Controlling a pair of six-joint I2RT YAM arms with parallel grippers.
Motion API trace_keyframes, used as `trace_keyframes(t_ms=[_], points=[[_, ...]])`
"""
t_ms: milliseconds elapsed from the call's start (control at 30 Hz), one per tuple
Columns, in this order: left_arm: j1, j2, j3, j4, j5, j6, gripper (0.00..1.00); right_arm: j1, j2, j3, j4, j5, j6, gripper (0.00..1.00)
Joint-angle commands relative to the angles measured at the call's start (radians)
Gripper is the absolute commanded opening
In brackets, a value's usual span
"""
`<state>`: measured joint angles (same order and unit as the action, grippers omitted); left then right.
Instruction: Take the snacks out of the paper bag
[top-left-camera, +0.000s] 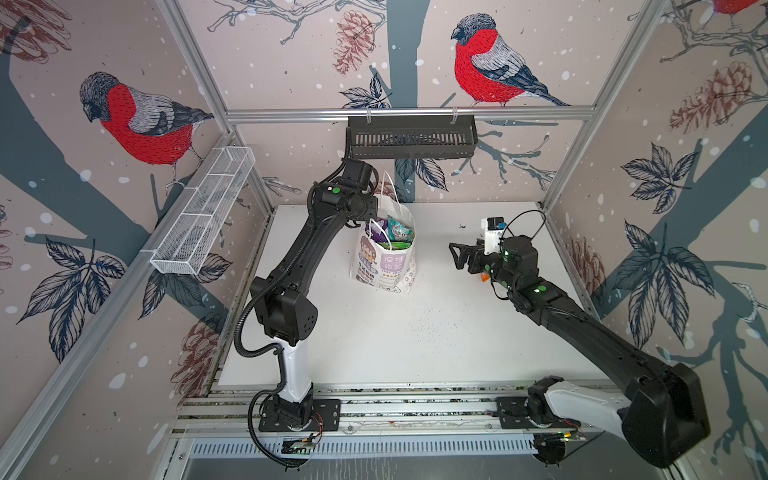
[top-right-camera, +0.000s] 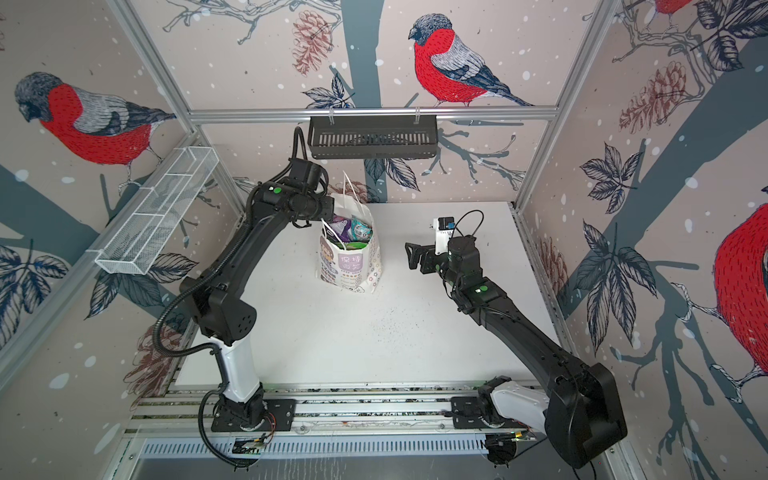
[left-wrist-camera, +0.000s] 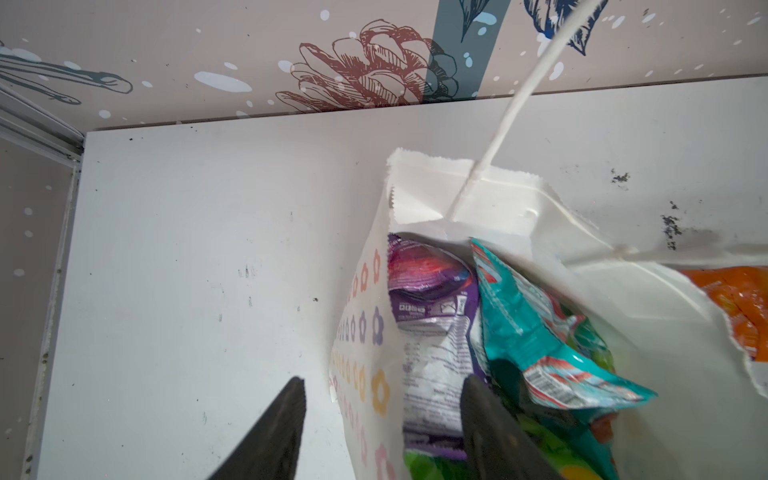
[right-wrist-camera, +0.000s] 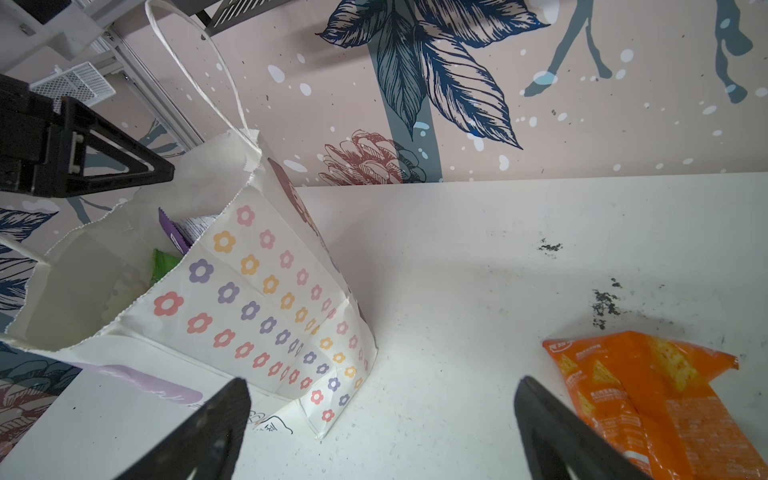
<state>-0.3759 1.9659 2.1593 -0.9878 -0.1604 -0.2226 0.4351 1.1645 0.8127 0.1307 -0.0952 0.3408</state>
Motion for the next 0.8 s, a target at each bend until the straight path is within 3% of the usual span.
trace_keyframes(t_ms=[0, 300, 767], points=[[0.002, 0.048, 0.063, -0.079, -0.069, 0.023, 0.56, -0.002, -0.009, -0.004, 0.006, 0.024, 0.007, 1.00], [0.002, 0.121, 0.128, -0.078, -0.102, 0.023, 0.36, -0.005, -0.017, -0.009, -0.008, 0.030, 0.015, 1.00], [0.001, 0.171, 0.165, -0.074, -0.103, 0.027, 0.21, -0.006, -0.037, -0.033, -0.009, 0.032, 0.020, 1.00]])
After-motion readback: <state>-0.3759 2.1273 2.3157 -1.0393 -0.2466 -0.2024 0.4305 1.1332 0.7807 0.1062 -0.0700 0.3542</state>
